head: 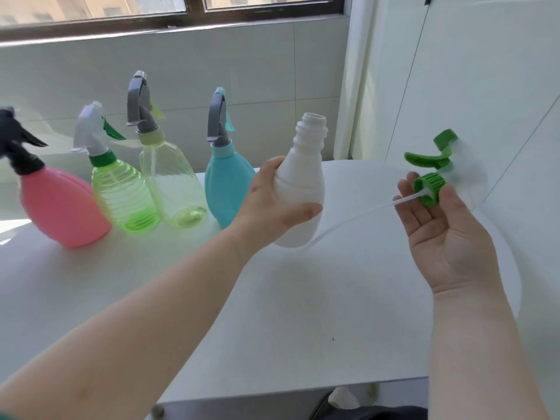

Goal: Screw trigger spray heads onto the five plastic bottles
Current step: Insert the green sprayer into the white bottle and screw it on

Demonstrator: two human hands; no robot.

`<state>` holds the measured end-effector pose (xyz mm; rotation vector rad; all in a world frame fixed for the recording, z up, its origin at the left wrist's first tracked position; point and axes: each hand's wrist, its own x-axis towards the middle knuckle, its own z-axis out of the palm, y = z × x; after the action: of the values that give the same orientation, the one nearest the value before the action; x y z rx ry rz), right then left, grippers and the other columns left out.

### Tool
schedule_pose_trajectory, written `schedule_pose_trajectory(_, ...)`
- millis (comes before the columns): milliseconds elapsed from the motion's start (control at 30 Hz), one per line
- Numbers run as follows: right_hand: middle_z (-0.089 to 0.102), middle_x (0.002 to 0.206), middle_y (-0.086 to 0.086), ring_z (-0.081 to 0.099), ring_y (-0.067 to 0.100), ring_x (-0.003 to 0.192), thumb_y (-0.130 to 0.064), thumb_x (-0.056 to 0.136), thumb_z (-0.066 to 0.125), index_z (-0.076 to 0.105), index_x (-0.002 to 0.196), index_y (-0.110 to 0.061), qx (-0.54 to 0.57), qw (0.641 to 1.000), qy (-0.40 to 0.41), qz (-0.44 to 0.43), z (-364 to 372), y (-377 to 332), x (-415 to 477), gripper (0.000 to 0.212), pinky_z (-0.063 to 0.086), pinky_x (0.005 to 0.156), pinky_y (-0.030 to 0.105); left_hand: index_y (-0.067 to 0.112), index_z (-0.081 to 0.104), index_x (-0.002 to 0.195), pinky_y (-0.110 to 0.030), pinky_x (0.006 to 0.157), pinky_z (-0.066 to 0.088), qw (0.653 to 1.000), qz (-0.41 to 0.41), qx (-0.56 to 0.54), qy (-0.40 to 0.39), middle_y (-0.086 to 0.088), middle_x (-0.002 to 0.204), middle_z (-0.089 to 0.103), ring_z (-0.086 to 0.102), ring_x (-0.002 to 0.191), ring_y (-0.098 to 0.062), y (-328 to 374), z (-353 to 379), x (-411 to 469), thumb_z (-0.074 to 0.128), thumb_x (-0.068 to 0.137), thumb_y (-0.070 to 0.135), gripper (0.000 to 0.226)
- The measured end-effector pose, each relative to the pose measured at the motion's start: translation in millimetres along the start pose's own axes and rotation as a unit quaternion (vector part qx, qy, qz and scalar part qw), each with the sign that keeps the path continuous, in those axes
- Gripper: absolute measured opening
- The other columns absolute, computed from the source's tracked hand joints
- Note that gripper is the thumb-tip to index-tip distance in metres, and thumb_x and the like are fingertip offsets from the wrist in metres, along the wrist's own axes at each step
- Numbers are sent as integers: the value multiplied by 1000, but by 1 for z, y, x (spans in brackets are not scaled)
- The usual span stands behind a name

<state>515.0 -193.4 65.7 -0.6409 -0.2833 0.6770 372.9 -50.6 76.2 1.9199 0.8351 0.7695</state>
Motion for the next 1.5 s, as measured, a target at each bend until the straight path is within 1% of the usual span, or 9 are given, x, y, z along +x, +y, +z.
schedule_pose_trajectory(200, 74, 73, -2, 69, 11, 80, -17, 87, 47, 74, 68, -16, 59, 998, -12, -30, 30, 13, -14, 33, 54, 73, 20, 67, 33, 88, -6, 59, 37, 999, 10, 22, -22, 15, 107, 48, 48, 87, 13, -11, -58, -51, 80, 55, 28, 70)
schedule_pose_trajectory(367, 74, 71, -1, 69, 13, 77, -17, 88, 46, 74, 67, -12, 116, 993, -12, -19, 56, 22, -24, 35, 55, 70, 21, 66, 29, 97, -3, 57, 40, 999, -8, 41, -14, 29, 100, 45, 45, 80, 24, -25, -98, -81, 81, 45, 31, 81)
schedule_pose_trajectory(500, 73, 67, 1, 69, 13, 72, -16, 89, 46, 62, 89, -6, 130, 991, -4, -14, 84, 32, -22, 19, 56, 70, 22, 58, 36, 88, -5, 56, 37, 998, -18, 62, 22, 27, 90, 49, 46, 77, 22, -33, -119, -97, 71, 39, 35, 64)
schedule_pose_trajectory(700, 72, 69, 4, 69, 15, 72, -14, 88, 47, 58, 94, -4, 148, 988, -36, -15, 116, 43, -7, 16, 56, 76, 26, 56, 38, 92, 4, 57, 35, 996, -5, 60, 70, 22, 93, 49, 46, 78, 23, -48, -145, -108, 80, 45, 26, 70)
schedule_pose_trajectory(800, 72, 69, 3, 69, 15, 72, -13, 88, 47, 57, 93, -5, 105, 994, -33, -3, 117, 54, -6, 14, 56, 74, 24, 53, 38, 97, 1, 58, 38, 995, -6, 69, 72, 23, 94, 48, 48, 79, 16, -55, -146, -105, 83, 53, 15, 73)
schedule_pose_trajectory(1000, 72, 72, -3, 68, 11, 75, -14, 88, 46, 60, 86, -10, -17, 995, -93, -6, 130, 64, -14, 14, 55, 74, 23, 58, 40, 94, -7, 61, 43, 997, -17, 50, 56, 27, 95, 51, 50, 82, 17, -52, -138, -104, 72, 36, 40, 68)
schedule_pose_trajectory(1133, 73, 75, -8, 67, 9, 79, -16, 77, 58, 68, 79, -19, -136, 967, -215, -11, 149, 84, -34, 11, 54, 77, 22, 63, 44, 91, 4, 60, 37, 998, -8, 4, 60, 29, 95, 54, 49, 84, 21, -51, -137, -105, 66, 32, 50, 65)
schedule_pose_trajectory(1300, 72, 79, -10, 64, 9, 87, -25, 63, 65, 64, 86, -22, -245, 930, -268, 47, 155, 116, -49, 23, 49, 89, 33, 59, 45, 96, 0, 67, 41, 996, -15, -45, 74, 28, 97, 56, 52, 86, 16, -62, -133, -103, 68, 35, 48, 66)
schedule_pose_trajectory(1500, 73, 83, -11, 64, 8, 90, -24, 65, 67, 65, 89, -23, -278, 909, -305, 58, 156, 122, -44, 24, 51, 86, 25, 53, 45, 100, 1, 65, 40, 994, -22, -92, 54, 23, 99, 57, 53, 85, 15, -71, -127, -102, 68, 37, 46, 68)
